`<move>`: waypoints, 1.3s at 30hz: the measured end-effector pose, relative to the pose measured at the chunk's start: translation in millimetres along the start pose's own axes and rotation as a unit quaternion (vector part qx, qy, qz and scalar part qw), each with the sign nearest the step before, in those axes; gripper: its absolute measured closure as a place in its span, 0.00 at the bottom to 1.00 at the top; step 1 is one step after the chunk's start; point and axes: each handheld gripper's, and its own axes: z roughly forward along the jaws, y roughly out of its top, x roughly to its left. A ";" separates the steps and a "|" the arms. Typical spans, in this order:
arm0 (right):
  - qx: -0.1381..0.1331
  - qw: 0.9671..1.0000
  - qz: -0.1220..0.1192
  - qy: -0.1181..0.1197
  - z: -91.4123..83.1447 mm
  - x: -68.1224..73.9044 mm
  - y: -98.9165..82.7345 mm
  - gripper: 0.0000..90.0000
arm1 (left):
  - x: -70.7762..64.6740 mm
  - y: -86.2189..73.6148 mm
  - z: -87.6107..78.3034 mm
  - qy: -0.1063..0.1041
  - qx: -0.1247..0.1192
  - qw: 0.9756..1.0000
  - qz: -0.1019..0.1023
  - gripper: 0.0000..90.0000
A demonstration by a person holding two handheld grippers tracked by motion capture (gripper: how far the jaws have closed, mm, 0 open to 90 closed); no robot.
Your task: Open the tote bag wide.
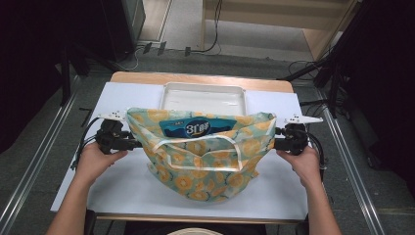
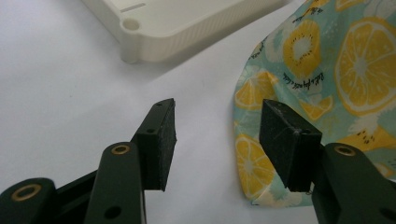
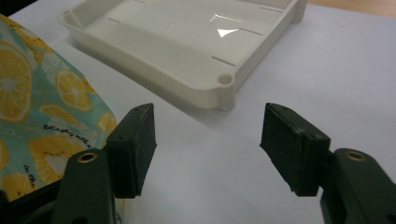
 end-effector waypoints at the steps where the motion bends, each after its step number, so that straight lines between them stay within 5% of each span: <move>1: -0.002 1.000 0.000 0.006 -0.4 -0.3 0.3 0.44 | 0.1 0.2 -0.7 0.000 0.002 1.000 0.001 0.52; 6: -0.005 0.999 0.004 0.031 -2.6 -0.1 3.1 0.49 | 1.8 -0.5 -4.3 0.000 0.003 1.000 -0.004 0.51; 39: 0.019 0.999 0.001 0.028 -0.7 -0.4 5.0 0.50 | 2.5 -1.4 -4.4 -0.018 0.005 1.000 -0.011 0.47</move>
